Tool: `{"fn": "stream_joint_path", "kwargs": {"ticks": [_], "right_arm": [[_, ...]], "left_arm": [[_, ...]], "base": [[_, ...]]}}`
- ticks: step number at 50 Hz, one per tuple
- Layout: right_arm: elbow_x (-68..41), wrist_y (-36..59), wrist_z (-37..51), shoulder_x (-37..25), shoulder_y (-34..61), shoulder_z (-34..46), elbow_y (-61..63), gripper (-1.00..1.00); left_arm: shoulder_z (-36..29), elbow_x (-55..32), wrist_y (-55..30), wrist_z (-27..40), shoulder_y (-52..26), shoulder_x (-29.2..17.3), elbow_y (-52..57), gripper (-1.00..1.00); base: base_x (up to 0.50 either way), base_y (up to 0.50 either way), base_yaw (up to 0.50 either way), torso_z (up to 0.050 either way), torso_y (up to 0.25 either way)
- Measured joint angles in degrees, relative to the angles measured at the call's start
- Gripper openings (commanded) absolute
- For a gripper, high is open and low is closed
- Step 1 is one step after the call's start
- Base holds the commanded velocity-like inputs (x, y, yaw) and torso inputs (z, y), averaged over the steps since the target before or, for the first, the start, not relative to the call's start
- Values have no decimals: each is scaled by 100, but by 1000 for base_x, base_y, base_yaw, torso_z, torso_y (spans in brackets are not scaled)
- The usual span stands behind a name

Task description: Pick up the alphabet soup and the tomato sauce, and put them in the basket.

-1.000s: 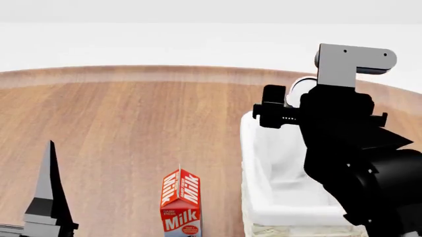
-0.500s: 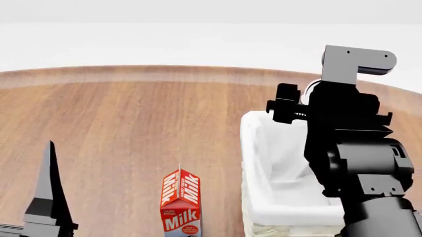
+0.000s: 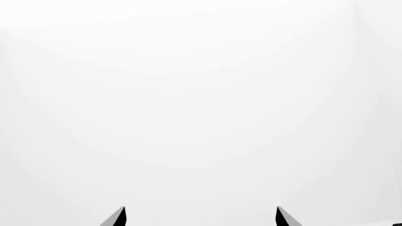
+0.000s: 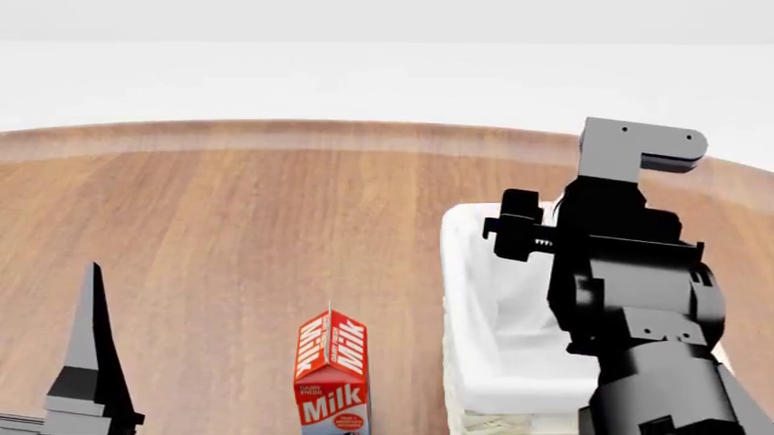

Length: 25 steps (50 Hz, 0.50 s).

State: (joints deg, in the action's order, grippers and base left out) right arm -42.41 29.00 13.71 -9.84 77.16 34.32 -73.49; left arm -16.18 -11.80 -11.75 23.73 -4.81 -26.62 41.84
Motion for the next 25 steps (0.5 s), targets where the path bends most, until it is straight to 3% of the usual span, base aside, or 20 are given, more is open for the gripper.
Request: {"fn": "stream_joint_path", "kwargs": {"ticks": [25], "right_arm": [[741,512,-90,99,26,-696,-151,-100]], "left_arm": [[-31,-13,-42,23,-40,-25,19,100]], "base": [[0,0,0,0,0]]}}
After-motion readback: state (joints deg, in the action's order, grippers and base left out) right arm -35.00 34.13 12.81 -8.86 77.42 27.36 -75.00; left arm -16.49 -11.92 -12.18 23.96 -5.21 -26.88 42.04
